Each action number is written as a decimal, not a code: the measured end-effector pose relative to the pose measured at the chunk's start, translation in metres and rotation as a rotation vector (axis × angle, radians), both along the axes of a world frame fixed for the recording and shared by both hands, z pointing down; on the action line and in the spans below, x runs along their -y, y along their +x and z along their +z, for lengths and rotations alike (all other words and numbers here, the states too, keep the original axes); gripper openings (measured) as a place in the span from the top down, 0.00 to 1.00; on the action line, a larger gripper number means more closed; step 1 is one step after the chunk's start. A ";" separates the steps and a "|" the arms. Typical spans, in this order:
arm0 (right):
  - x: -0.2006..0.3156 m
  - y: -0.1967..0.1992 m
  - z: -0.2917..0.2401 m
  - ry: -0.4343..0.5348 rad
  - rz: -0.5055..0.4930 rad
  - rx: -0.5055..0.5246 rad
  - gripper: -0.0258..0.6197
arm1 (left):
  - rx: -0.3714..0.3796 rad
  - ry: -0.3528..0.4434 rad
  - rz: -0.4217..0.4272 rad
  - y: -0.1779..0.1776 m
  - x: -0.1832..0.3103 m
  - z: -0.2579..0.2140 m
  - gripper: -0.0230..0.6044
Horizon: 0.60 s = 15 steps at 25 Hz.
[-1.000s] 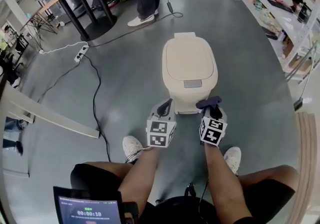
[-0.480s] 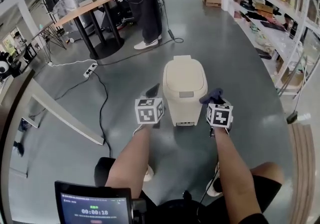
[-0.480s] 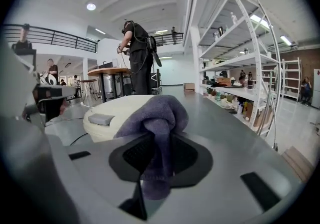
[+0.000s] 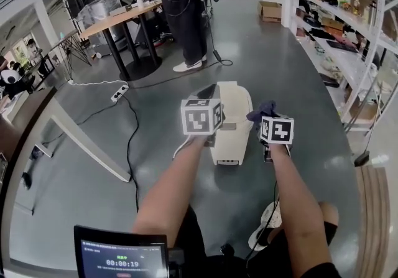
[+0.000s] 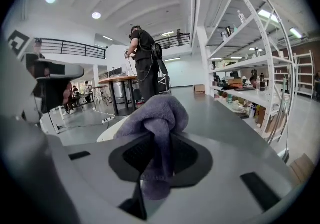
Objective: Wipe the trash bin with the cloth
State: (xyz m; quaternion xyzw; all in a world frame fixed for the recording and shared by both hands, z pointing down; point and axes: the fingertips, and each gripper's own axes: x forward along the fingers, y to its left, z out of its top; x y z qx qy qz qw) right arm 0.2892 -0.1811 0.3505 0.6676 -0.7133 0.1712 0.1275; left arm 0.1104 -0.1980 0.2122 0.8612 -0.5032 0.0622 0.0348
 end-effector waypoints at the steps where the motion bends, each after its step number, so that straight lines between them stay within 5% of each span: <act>1: 0.003 0.004 0.001 -0.007 -0.004 0.027 0.83 | 0.011 -0.013 0.010 0.014 -0.004 0.002 0.97; 5: 0.023 0.022 0.009 -0.034 -0.017 0.130 0.83 | 0.096 -0.055 0.059 0.056 -0.011 0.027 0.97; 10: 0.046 0.032 0.043 -0.083 -0.047 0.275 0.83 | 0.071 -0.184 0.080 0.091 -0.008 0.061 0.97; 15: 0.064 0.026 0.089 -0.126 -0.059 0.426 0.83 | 0.140 -0.225 0.117 0.110 -0.005 0.088 0.97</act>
